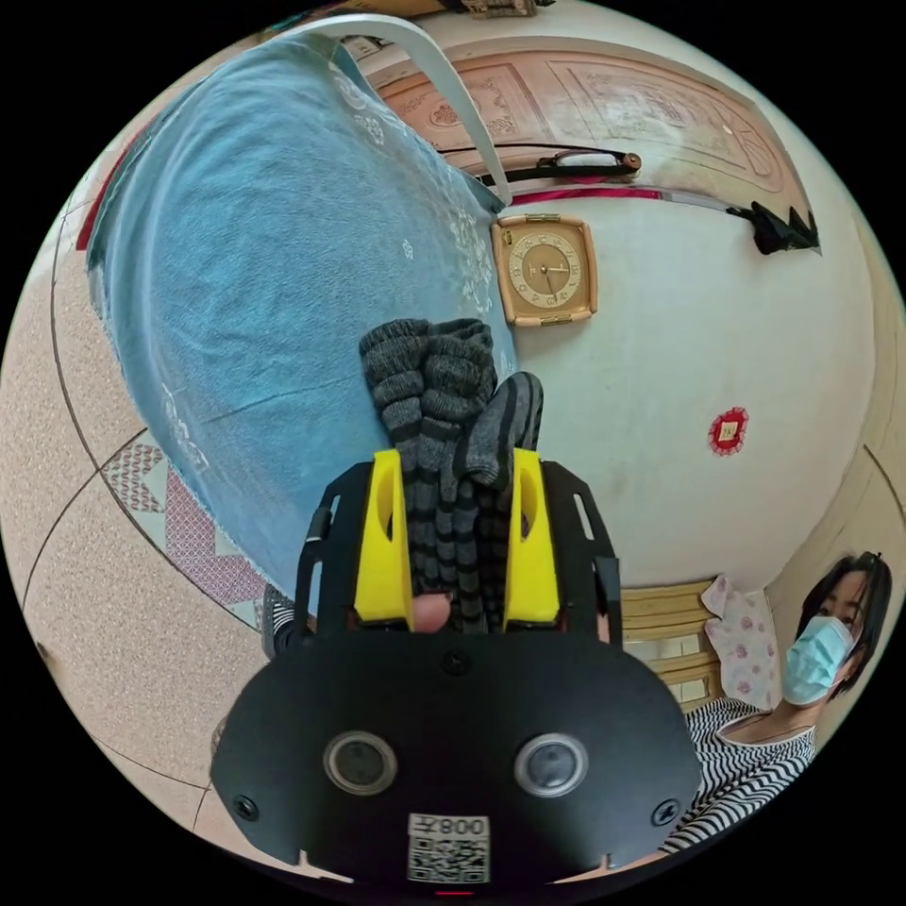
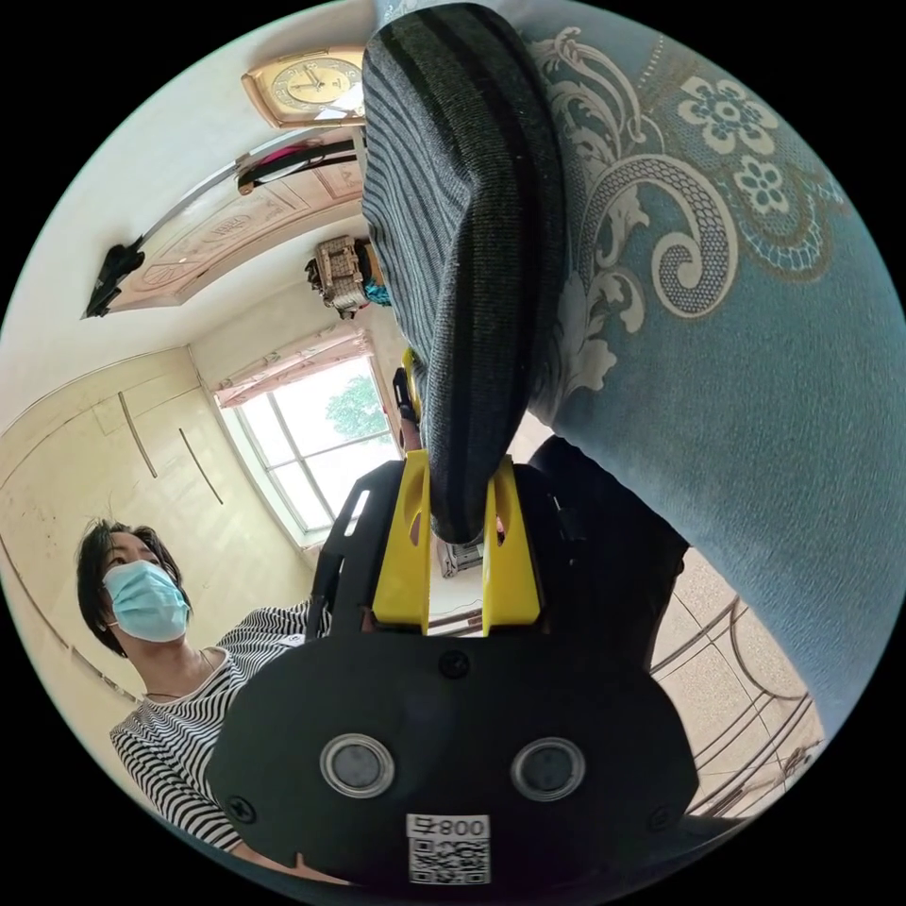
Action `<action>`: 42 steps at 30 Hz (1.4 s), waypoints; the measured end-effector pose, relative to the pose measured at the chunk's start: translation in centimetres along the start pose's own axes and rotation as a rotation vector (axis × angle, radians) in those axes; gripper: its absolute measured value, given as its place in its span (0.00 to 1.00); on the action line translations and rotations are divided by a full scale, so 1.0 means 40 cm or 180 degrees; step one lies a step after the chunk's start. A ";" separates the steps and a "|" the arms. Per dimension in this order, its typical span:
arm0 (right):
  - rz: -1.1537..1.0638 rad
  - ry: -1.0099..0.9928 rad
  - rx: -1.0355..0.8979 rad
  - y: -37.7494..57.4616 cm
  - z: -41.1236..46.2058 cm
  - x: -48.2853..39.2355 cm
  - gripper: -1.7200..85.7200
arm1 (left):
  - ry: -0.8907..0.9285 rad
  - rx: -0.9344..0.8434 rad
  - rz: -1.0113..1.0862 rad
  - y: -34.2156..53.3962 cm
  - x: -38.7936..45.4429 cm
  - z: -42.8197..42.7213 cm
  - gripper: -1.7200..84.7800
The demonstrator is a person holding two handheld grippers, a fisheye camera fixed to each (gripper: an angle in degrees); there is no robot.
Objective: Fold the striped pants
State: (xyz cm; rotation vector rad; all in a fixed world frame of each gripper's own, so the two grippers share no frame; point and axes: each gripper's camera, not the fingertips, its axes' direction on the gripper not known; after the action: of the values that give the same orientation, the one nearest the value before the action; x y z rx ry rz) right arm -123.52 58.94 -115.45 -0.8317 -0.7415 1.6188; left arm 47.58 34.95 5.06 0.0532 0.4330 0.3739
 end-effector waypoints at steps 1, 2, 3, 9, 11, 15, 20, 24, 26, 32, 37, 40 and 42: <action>0.0002 0.0002 0.0001 0.006 0.004 0.001 0.12 | -0.0005 -0.0017 -0.0021 -0.001 0.001 0.009 0.18; 0.0004 0.0001 0.0000 0.012 0.008 0.001 0.12 | -0.0033 -0.0040 -0.0028 0.001 0.006 0.027 0.17; 0.0002 0.0005 0.0000 0.015 0.010 0.000 0.12 | -0.0060 -0.0043 0.0014 0.006 0.015 0.044 0.16; -0.0032 0.0087 -0.0022 0.051 0.026 -0.016 0.12 | -0.0089 0.0068 0.0063 0.056 0.071 0.126 0.14; -0.0066 0.0109 -0.0007 0.071 0.029 -0.027 0.12 | -0.0084 0.0089 0.0054 0.074 0.093 0.154 0.14; -0.0195 0.0149 0.0054 0.112 0.020 -0.062 0.11 | -0.0137 0.0071 0.0241 0.129 0.179 0.222 0.14; -0.0453 0.0114 0.0155 0.206 -0.024 -0.128 0.11 | -0.0148 0.0035 0.0460 0.216 0.289 0.306 0.13; -0.0625 -0.0036 0.0252 0.295 -0.057 -0.171 0.10 | -0.0053 -0.0012 0.0651 0.302 0.387 0.391 0.13; -0.0739 -0.0134 0.0308 0.363 -0.079 -0.195 0.10 | -0.0026 -0.0065 0.0729 0.336 0.430 0.438 0.13; -0.1022 -0.0347 0.0744 0.560 -0.202 -0.237 0.09 | 0.0046 -0.0476 0.1094 0.439 0.612 0.700 0.12; -0.1349 -0.0404 0.1388 0.761 -0.403 -0.285 0.09 | 0.0315 -0.0999 0.1573 0.549 0.820 1.040 0.12; -0.1603 -0.0305 0.1875 0.918 -0.559 -0.337 0.09 | 0.0619 -0.1352 0.1885 0.650 0.975 1.289 0.12; -0.1801 -0.0173 0.2208 1.027 -0.652 -0.382 0.09 | 0.0947 -0.1635 0.2142 0.755 1.111 1.496 0.12</action>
State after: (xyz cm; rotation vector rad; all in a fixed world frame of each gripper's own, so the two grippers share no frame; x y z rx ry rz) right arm -121.92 37.27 -161.61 -0.0589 -0.3520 1.2461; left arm 99.70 80.97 45.51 -0.3708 0.5963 1.1559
